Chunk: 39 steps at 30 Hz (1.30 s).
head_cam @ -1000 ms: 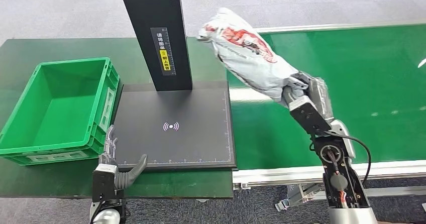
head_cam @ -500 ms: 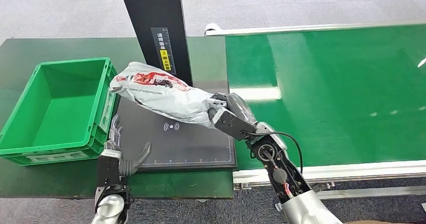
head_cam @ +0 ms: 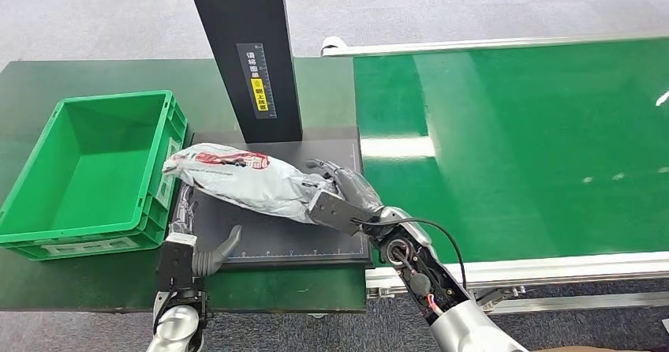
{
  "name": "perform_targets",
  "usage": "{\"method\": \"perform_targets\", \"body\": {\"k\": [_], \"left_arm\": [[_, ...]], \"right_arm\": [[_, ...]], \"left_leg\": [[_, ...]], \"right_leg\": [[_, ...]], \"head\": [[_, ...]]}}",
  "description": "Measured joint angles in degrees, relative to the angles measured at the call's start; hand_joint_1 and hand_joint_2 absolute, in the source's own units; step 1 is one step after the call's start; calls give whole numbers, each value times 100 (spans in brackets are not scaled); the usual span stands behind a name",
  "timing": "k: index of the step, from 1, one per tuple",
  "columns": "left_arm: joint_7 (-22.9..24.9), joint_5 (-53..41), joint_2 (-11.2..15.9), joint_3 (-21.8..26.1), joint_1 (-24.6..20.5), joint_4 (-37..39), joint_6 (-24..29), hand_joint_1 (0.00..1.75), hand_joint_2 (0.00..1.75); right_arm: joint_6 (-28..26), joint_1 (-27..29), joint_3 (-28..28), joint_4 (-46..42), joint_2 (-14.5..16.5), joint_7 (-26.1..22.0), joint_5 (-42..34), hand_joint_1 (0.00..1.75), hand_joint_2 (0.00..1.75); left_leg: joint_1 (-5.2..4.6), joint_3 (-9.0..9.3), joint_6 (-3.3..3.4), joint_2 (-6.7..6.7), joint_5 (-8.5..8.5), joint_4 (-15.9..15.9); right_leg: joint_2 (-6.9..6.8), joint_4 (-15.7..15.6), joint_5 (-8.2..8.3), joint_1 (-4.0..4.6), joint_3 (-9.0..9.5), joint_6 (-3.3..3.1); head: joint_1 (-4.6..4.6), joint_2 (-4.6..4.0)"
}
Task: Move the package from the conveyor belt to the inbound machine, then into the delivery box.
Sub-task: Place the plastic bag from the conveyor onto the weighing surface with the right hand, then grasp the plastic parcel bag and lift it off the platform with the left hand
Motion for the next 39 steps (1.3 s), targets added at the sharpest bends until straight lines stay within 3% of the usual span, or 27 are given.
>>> {"method": "perform_targets", "body": {"k": [2,9,16,25,30,34,39], "left_arm": [[17,-8,-1,1,0,0,-7,0,175],[42,-153,2,19,9,-2,56,0,175],[6,-472,151,336,80,-204,409,0,175],[-102,-1141,508,1073,434,-1308,454,0,175],[-53,-1228,607,1268,540,-1793,333,0,175],[-35,-1481,645,1237,562,-1967,-3,0,175],[280,-2665,765,707,245,-1664,-669,0,175]], "right_arm": [[-28,4,17,43,-1,29,33,0,0],[10,176,-26,-7,-57,52,-99,0,0],[290,787,-381,-843,-303,-174,-750,0,0],[375,1817,-1250,-2194,-674,-523,-1155,0,0],[402,2066,-1561,-2544,-761,-572,-1210,0,0],[508,2248,-1750,-2763,-772,-688,-1483,0,175],[1454,2622,-1963,-3095,-704,-1010,-2353,0,175]], "left_leg": [[0,0,0,0,0,0],[0,1,0,0,0,0],[0,0,0,0,-1,0],[0,-1,-1,0,-4,0],[0,1,-1,2,-4,-1],[0,6,0,0,-3,0],[-1,4,0,-3,-4,0]], "right_leg": [[0,0,0,0,0,0],[0,-1,0,0,-2,0],[0,-1,-1,0,-2,0],[0,-1,-2,0,-2,0],[0,-2,-2,0,0,0],[-1,-3,-2,0,2,0],[-2,-4,-1,-2,0,0]], "head": [[-1,-1],[-2,-1],[-1,0],[-1,0],[-1,1],[-1,0],[-2,-1]]}}
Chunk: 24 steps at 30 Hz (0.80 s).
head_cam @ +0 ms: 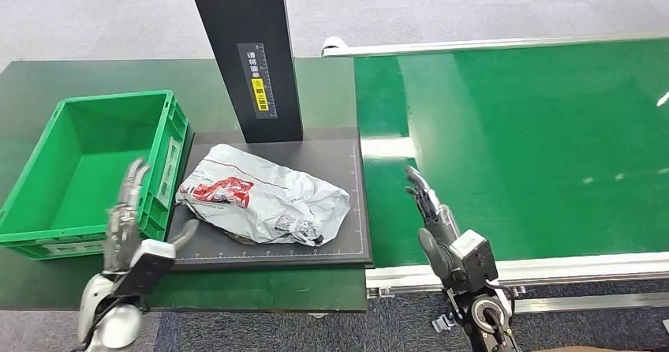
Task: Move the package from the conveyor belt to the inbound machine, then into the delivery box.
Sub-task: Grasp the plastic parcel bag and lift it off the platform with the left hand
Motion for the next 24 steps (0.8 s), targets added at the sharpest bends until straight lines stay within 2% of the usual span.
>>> {"method": "perform_targets", "body": {"k": [4,8,13,17,22,23,24], "left_arm": [[49,-498,84,-674,-785,1335,-339,0,175],[-114,-694,72,-1153,-1421,2799,-223,0,175],[-229,-720,-62,-1437,-2083,4103,-41,0,175],[-259,-666,-189,-1520,-2476,4751,-8,0,175],[-302,-635,-259,-1567,-2701,5161,54,0,175],[-306,-634,-268,-1580,-2738,5221,58,16,175],[-304,-635,-278,-1593,-2772,5274,58,59,175]], "right_arm": [[489,63,42,77,212,-51,-342,0,175],[614,84,195,191,397,-91,-415,0,175],[622,-19,315,226,533,-40,-427,0,175],[629,-128,328,233,607,-14,-452,0,175],[650,-153,332,233,623,-4,-473,0,175],[654,-154,333,232,623,-3,-476,0,175],[659,-154,333,229,623,-2,-482,0,175]], "left_leg": [[0,5,1,4,4,-1],[0,13,0,12,6,0],[0,7,0,-6,6,0],[-1,13,1,-11,6,0],[-2,28,1,-15,6,0],[-2,32,1,-15,6,0],[-2,35,1,-16,6,0]], "right_leg": [[1,1,2,0,6,-1],[5,3,4,1,10,-2],[-7,3,2,0,12,-1],[-10,2,2,-1,22,0],[-16,2,1,-2,40,0],[-17,1,1,-2,44,0],[-18,1,0,-2,47,0]], "head": [[1,-1],[0,0],[-1,0],[1,1],[1,0],[0,0],[1,0]]}}
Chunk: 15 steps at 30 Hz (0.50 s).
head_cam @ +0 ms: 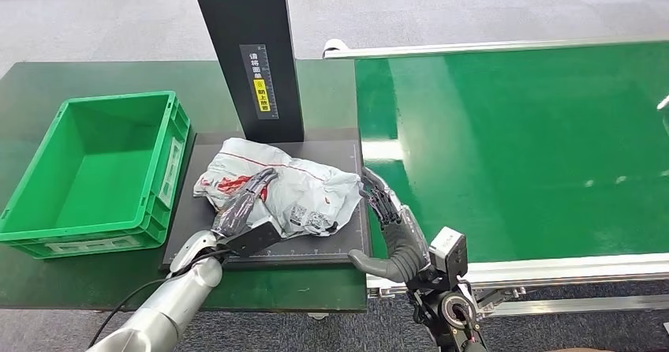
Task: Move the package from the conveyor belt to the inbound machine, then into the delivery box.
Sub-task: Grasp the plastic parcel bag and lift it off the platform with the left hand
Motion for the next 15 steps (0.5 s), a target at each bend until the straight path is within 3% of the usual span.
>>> {"method": "perform_targets", "body": {"k": [2,3,15], "left_arm": [[24,-25,-26,-30,-50,95,6,147,175],[37,-42,-44,-43,-69,141,21,175,175],[-14,-8,-173,-62,-257,375,199,175,175]], "right_arm": [[11,1,0,-21,0,-1,-19,0,175],[14,1,-1,-40,0,-1,-31,0,175],[-33,30,-24,-99,-7,35,-74,0,175]], "left_leg": [[0,5,1,0,1,0],[0,7,1,0,1,0],[-1,12,3,0,2,0]], "right_leg": [[-1,0,0,0,5,0],[-1,0,0,0,7,0],[-1,0,0,-1,10,1]], "head": [[0,1],[0,1],[-1,0]]}}
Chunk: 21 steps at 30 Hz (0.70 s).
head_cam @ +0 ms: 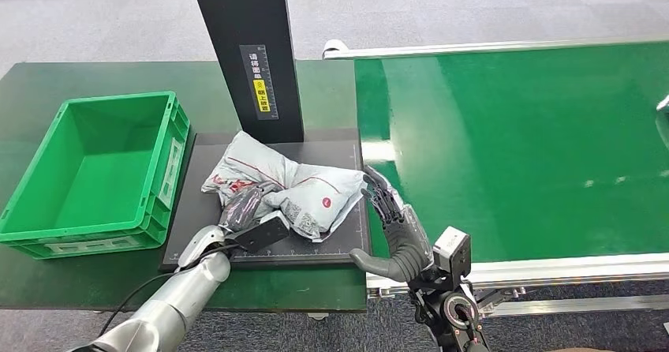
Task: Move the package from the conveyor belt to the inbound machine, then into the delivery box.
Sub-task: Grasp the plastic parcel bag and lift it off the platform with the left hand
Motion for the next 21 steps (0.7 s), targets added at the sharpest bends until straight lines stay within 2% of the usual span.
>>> {"method": "perform_targets", "body": {"k": [13,21], "left_arm": [[-35,29,-33,-2,-37,46,49,175,175],[-102,341,-14,9,192,-318,524,175,175]], "right_arm": [[-9,14,-12,0,0,0,-10,0,175],[-130,123,-16,-27,0,13,5,0,175]], "left_leg": [[0,-1,0,0,-1,0],[0,-8,0,4,-1,0]], "right_leg": [[1,0,0,0,-2,0],[4,0,0,1,-11,0]], "head": [[1,-1],[0,0]]}}
